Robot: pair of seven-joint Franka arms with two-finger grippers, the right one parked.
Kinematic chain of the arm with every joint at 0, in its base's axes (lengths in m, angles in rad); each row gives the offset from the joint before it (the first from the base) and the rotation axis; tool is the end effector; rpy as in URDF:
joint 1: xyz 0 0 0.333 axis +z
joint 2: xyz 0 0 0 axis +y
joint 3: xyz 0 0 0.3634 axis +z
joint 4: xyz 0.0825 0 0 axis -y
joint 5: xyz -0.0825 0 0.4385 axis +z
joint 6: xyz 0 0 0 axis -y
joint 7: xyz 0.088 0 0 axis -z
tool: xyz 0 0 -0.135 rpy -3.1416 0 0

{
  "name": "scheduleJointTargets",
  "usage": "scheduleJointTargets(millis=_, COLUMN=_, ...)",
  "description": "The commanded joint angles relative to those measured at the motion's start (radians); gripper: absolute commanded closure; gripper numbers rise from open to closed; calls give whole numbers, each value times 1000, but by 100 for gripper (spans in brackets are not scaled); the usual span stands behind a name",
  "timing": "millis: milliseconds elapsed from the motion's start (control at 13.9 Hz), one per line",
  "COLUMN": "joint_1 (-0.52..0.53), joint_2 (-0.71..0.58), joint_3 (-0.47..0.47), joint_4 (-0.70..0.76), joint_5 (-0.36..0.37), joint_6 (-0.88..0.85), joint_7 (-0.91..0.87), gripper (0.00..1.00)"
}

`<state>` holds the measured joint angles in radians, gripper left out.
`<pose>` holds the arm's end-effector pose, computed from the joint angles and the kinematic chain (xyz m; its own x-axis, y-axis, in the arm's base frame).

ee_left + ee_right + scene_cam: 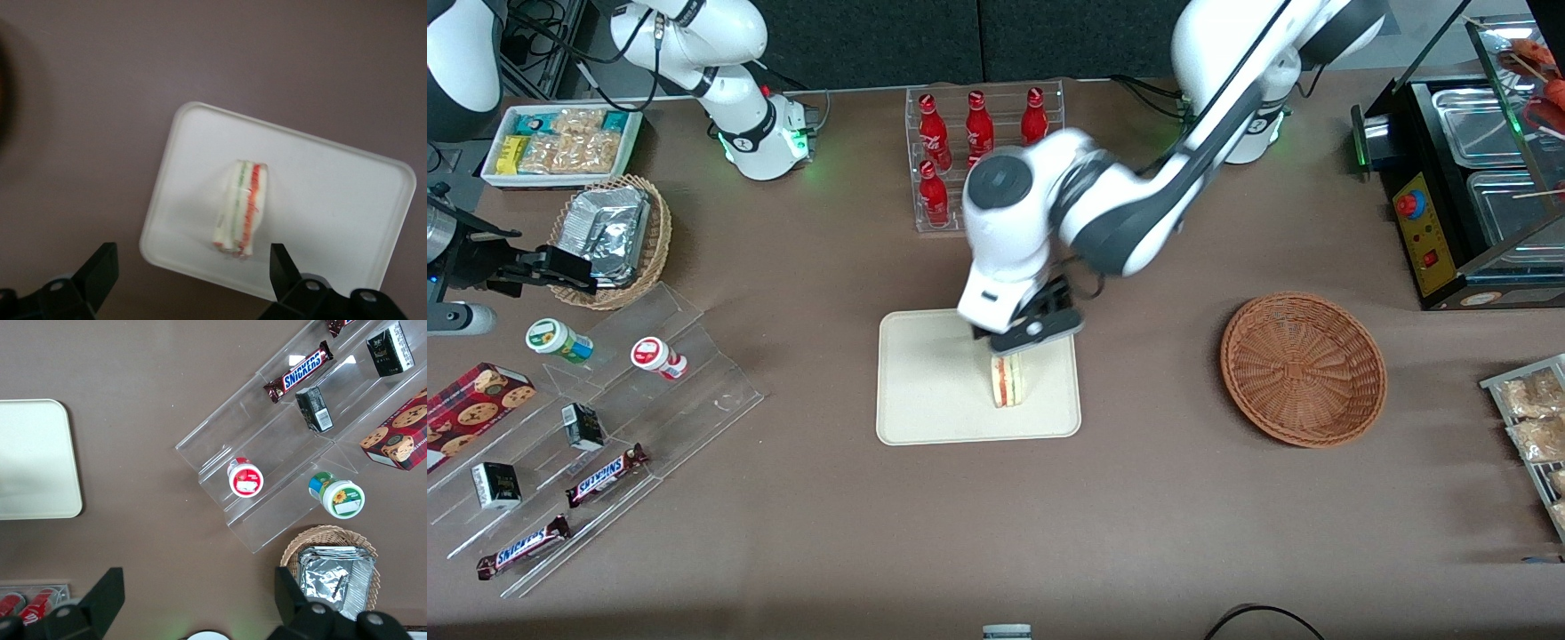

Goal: Place sandwich from basket to tray

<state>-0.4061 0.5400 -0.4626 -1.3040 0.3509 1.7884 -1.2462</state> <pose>0.5865 -0.5169 0.4551 0.9320 0.3473 0.1038 0.3526 -0.9350 -0.0383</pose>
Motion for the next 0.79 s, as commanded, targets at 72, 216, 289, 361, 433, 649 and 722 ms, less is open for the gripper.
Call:
scheduleJointTargets(millis=72, joint_1=134, joint_2=-214, joint_3=4, joint_4=-47, joint_5=-85, joint_6=-159, joint_7=28, gripper=0)
scheduleJointTargets(millis=216, joint_1=209, joint_2=-291, joint_3=5, joint_4=-46, joint_5=-124, joint_6=-249, joint_7=135, gripper=0)
scheduleJointTargets(millis=289, joint_1=249, joint_2=-320, joint_3=5, joint_4=-47, joint_5=-141, joint_6=-289, joint_7=196, gripper=0)
scheduleJointTargets(millis=361, joint_1=303, joint_2=-346, joint_3=5, joint_4=-49, joint_5=-160, joint_6=-329, joint_7=261, gripper=0)
scheduleJointTargets(millis=433, joint_1=346, joint_2=-363, joint_3=5, joint_4=-49, joint_5=-180, joint_6=-354, joint_7=324, gripper=0)
scheduleJointTargets(millis=649, joint_1=409, joint_2=-416, joint_3=57, joint_4=-55, joint_5=-220, joint_6=-409, joint_7=517, gripper=0)
scheduleJointTargets(millis=722, joint_1=397, joint_2=-434, joint_3=143, joint_4=-55, joint_5=-254, joint_6=-429, joint_7=601, gripper=0)
